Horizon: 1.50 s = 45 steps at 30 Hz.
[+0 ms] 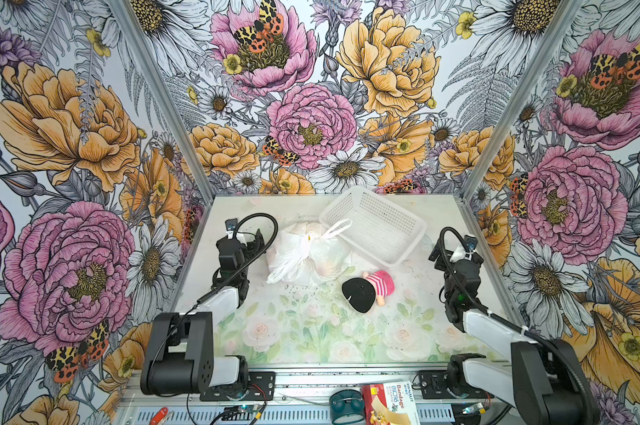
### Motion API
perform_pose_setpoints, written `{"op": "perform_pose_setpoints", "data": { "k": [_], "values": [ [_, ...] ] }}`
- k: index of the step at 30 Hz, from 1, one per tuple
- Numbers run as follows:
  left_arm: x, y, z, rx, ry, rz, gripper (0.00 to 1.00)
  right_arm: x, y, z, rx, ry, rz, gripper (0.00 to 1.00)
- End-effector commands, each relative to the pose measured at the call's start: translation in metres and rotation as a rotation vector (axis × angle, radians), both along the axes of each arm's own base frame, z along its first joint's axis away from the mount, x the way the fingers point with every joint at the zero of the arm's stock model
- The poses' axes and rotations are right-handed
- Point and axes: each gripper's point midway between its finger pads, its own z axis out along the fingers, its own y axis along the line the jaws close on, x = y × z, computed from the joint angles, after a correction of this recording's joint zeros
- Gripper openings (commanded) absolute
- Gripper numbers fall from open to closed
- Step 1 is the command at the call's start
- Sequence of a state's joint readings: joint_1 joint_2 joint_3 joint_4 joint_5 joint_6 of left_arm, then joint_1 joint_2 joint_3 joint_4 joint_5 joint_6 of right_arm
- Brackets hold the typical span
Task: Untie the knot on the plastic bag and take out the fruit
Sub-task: 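Reach both grippers toward the knotted white plastic bag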
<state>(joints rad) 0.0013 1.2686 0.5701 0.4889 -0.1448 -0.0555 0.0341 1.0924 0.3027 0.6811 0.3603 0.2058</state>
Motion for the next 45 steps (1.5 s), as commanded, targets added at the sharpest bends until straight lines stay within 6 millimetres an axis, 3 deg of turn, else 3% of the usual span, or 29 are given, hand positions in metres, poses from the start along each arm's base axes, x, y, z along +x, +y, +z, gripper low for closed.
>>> {"op": "perform_pose_setpoints", "data": {
  "k": [1,4,6,7,10,13,15,18,21,25,27,29,32,35,37,45],
  "values": [
    [-0.026,0.012,0.019,-0.117,0.002,0.105,0.99,-0.012,0.006,0.005,0.125,-0.025,0.02,1.0],
    [-0.054,0.01,0.043,-0.31,-0.051,0.121,0.99,-0.019,0.019,0.016,0.275,-0.045,0.113,1.0],
    [-0.063,-0.024,0.058,-0.301,-0.067,-0.09,0.99,-0.025,0.026,0.021,0.368,-0.033,0.18,1.0],
    [-0.07,-0.029,0.064,-0.333,-0.078,-0.117,0.99,-0.029,0.026,0.027,0.46,-0.068,0.203,1.0],
    [-0.088,-0.003,0.066,-0.568,-0.11,0.037,0.99,-0.041,0.038,0.042,0.633,-0.146,0.327,0.99],
    [-0.092,0.004,0.082,-0.777,-0.229,-0.048,0.99,-0.051,0.049,0.065,0.673,-0.204,0.41,0.99],
    [-0.092,0.003,0.096,-0.785,-0.236,-0.089,0.99,-0.052,0.062,0.087,0.679,-0.215,0.496,1.0],
    [-0.095,0.007,0.092,-0.744,-0.13,0.023,0.99,-0.044,0.083,0.111,0.716,-0.16,0.586,1.0],
    [-0.103,-0.004,0.078,-0.735,-0.12,0.03,0.98,-0.037,0.131,0.128,0.664,-0.082,0.723,0.97],
    [-0.109,-0.045,0.069,-0.58,-0.075,-0.105,0.99,-0.043,0.199,0.127,0.486,0.055,0.826,0.77],
    [-0.11,-0.058,0.064,-0.514,-0.054,-0.132,0.99,-0.047,0.223,0.127,0.412,0.103,0.864,0.7],
    [-0.107,-0.067,0.056,-0.464,-0.026,-0.131,0.99,-0.05,0.243,0.117,0.347,0.149,0.877,0.7],
    [-0.096,-0.084,0.052,-0.404,0.029,-0.174,0.96,-0.046,0.264,0.09,0.282,0.221,0.868,0.74],
    [-0.084,-0.102,0.047,-0.401,0.09,-0.236,0.94,-0.041,0.28,0.085,0.246,0.288,0.908,0.7],
    [-0.08,-0.111,0.044,-0.397,0.117,-0.263,0.93,-0.042,0.286,0.078,0.229,0.305,0.91,0.72],
    [-0.064,-0.126,0.024,-0.368,0.214,-0.281,0.93,-0.036,0.316,0.05,0.203,0.411,0.979,0.73]
  ]
}}
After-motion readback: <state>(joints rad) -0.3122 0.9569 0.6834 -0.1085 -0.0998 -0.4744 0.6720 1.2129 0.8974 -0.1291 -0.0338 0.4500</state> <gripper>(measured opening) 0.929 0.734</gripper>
